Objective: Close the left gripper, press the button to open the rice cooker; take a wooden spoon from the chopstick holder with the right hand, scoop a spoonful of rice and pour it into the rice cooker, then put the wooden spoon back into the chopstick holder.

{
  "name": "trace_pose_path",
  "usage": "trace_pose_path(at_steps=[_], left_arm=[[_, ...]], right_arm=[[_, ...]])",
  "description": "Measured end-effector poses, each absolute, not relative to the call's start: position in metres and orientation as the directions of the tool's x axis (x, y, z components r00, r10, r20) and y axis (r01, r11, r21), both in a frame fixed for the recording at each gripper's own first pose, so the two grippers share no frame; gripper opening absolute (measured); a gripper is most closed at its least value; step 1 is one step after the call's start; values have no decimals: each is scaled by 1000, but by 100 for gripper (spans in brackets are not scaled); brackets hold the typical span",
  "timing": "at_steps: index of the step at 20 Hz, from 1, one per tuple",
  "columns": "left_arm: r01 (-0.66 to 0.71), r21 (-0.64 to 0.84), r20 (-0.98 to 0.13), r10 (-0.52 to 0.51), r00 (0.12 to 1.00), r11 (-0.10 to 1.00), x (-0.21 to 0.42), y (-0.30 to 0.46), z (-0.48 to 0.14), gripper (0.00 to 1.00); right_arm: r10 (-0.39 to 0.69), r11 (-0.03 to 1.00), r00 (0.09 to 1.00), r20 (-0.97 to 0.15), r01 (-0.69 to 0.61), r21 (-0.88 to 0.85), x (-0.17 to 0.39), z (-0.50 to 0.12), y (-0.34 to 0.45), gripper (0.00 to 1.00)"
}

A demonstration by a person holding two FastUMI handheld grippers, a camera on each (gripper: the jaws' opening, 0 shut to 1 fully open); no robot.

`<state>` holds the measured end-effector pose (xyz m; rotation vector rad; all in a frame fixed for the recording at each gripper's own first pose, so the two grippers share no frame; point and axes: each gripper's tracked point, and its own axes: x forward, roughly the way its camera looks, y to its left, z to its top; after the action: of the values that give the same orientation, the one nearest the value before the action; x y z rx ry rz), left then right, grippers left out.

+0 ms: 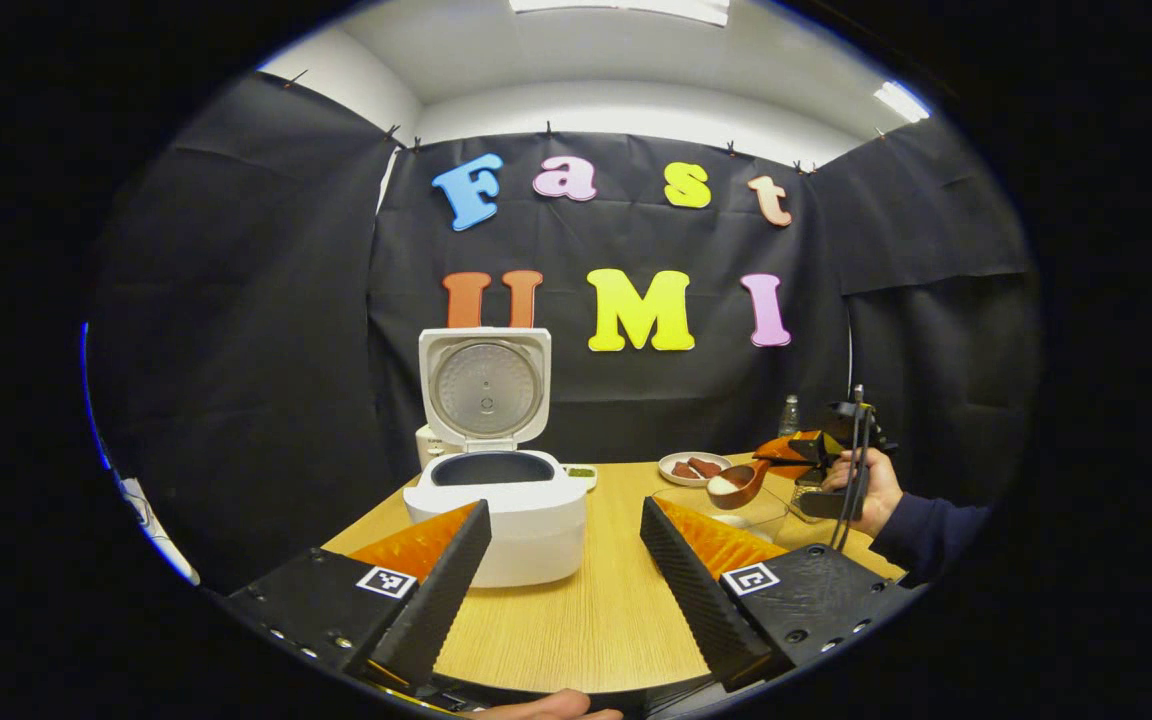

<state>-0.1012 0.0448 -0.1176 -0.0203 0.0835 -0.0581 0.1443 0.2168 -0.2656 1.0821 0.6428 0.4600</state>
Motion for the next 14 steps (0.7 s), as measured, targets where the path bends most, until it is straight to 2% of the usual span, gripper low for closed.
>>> trace_pose_path(at_steps=[3, 7, 14], left_arm=[[129, -72, -95, -136, 986, 989, -88, 35, -113, 95], [79, -33, -127, -82, 988, 996, -62, 63, -113, 94], [36, -54, -164, -45, 985, 998, -28, 89, -108, 94]], right_arm=[[651, 279, 742, -158, -40, 959, 161, -242, 209, 12], [690, 230, 715, -115, -66, 971, 172, -221, 229, 12], [759, 250, 646, -82, -173, 953, 191, -195, 306, 12]])
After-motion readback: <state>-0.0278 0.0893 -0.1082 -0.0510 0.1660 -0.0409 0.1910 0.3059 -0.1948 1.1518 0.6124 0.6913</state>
